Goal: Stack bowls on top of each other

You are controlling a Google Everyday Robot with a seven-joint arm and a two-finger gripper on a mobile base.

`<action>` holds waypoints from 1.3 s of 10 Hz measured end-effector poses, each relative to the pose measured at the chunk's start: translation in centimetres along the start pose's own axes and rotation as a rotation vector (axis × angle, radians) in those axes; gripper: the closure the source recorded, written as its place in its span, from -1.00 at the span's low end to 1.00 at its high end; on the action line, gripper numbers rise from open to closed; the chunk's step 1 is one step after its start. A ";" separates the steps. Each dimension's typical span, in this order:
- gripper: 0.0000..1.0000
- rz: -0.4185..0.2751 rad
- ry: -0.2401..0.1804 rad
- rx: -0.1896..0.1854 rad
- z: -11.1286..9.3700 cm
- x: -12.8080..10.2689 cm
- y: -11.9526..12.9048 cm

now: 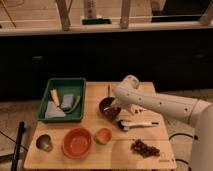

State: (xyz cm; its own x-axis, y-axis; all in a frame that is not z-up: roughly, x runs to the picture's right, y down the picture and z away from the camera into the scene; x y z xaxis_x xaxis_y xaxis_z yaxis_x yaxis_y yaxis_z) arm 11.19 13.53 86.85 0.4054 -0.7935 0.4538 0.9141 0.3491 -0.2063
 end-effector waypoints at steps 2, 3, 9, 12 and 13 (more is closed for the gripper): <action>-0.33 0.004 -0.018 0.003 1.0 -0.2 -0.1; -0.12 0.005 -0.023 0.003 1.4 -0.3 -0.1; 0.98 0.005 -0.032 0.027 1.1 -0.1 -0.2; 1.00 -0.005 -0.036 0.106 -0.8 0.4 -0.2; 1.00 -0.019 -0.032 0.136 -2.1 0.7 -0.2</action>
State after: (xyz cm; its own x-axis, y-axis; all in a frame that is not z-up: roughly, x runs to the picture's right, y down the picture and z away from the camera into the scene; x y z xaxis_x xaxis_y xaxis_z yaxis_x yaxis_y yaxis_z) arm 11.32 11.90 85.41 0.3857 -0.7852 0.4844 0.9132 0.3997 -0.0792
